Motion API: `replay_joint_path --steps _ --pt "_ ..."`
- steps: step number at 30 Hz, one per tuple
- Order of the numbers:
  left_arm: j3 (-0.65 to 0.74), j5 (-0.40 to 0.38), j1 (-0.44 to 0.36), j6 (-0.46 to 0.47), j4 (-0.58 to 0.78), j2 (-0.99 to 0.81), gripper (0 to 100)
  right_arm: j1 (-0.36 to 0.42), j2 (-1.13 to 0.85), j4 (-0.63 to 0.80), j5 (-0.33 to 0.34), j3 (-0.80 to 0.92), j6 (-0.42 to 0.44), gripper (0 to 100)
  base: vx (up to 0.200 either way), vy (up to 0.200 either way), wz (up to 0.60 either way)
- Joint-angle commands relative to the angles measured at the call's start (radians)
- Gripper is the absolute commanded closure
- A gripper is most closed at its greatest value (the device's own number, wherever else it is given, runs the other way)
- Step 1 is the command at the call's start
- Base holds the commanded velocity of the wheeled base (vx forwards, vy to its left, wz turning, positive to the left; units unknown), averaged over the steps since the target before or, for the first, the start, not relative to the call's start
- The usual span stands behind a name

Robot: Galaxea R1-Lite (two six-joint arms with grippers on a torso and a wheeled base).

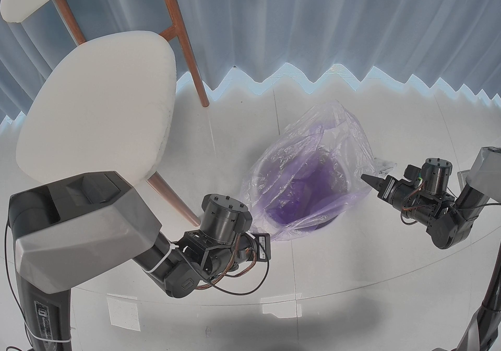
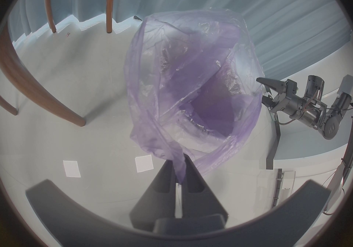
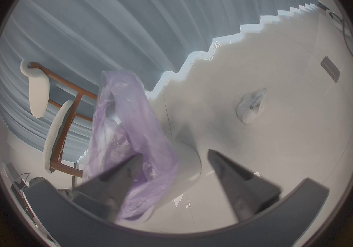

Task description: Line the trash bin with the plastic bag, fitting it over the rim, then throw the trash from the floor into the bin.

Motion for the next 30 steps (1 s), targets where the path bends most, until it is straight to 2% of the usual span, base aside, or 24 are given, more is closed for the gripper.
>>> replay_joint_path --steps 1,10,15,30 --pt "0.013 0.002 0.006 0.003 0.0 0.003 100 0.002 0.038 0.0 0.0 -0.005 0.002 100 0.0 0.0 0.0" --pt "0.016 0.006 0.021 0.015 0.0 0.043 100 -0.008 0.116 -0.002 0.0 -0.042 0.002 100 0.0 0.0 0.0" --pt "-0.009 0.008 0.046 0.066 -0.006 0.092 100 -0.019 0.153 -0.005 -0.002 -0.07 0.002 100 0.0 0.0 0.0" --pt "-0.024 0.019 0.086 0.061 -0.028 0.104 100 -0.027 0.194 -0.054 -0.005 -0.091 0.027 100 0.0 0.0 0.0"
